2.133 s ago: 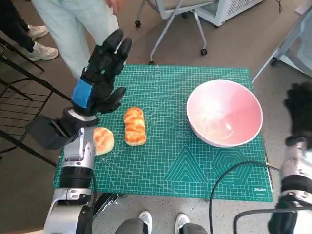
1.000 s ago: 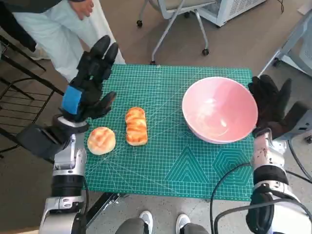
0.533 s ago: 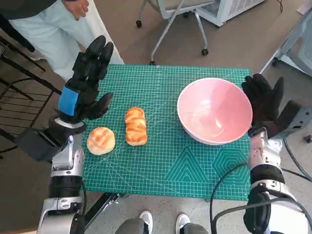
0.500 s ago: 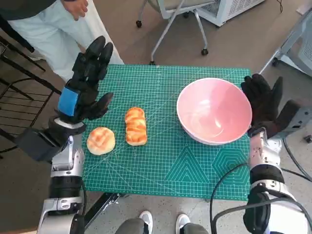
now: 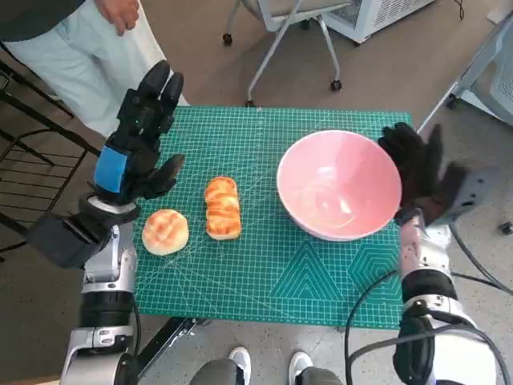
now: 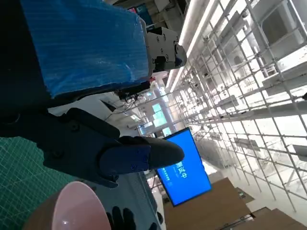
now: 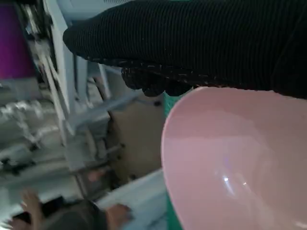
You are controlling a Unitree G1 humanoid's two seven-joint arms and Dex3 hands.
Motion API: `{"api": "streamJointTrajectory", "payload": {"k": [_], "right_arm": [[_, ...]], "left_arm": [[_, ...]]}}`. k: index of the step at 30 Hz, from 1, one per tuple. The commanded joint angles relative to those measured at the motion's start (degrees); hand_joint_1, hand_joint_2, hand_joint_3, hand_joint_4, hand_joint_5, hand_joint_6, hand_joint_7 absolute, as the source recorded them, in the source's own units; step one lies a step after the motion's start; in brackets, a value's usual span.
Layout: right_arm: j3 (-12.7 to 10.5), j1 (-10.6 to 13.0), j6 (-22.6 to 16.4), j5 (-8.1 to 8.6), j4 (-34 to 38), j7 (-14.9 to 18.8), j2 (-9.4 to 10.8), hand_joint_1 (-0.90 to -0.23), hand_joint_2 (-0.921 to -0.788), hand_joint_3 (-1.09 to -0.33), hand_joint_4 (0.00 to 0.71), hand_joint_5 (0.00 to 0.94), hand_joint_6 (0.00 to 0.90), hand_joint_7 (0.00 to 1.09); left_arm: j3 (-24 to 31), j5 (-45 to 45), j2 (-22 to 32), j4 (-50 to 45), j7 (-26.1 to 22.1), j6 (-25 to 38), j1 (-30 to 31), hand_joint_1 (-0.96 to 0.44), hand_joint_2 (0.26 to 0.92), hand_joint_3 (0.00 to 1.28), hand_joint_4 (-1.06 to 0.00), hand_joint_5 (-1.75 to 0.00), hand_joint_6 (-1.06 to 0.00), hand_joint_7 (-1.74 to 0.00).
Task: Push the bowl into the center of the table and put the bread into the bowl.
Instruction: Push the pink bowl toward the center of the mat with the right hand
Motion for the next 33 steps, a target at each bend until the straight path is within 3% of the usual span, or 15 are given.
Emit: {"api": "streamJointTrajectory", "payload": {"k": [1,11,19,33], "right_arm": [[0.6,0.3,0.9,-0.73,0.7,0.5,1.0,-0.608,-0.921,-0.734,0.099,0.016,0.212,0.02],[-0.2,-0.6,1.1,0.64,0.7,0.7,3.6,-0.630,-0.921,-0.717,0.111,0.014,0.214,0.02],[-0.4,-1.4,1.4,0.47,0.7,0.2,5.1,-0.628,-0.921,-0.720,0.110,0.008,0.213,0.02],[-0.7,-3.1,2.4,0.61,0.7,0.8,5.1,-0.612,-0.921,-0.730,0.116,0.007,0.213,0.02]], "left_arm": [[0.3,0.6,0.5,0.1,0.4,-0.9,0.7,-0.76,0.921,0.49,-0.09,0.00,0.00,-0.23],[0.0,0.7,0.5,-0.1,0.8,-0.6,0.7,-0.76,0.921,0.50,-0.08,0.00,0.00,-0.23],[0.0,0.6,0.5,0.0,0.7,-0.7,0.7,-0.76,0.921,0.50,-0.08,0.00,0.00,-0.23],[0.0,0.4,0.3,1.1,0.6,-0.6,0.4,-0.76,0.921,0.51,-0.08,0.00,0.00,-0.23]]}}
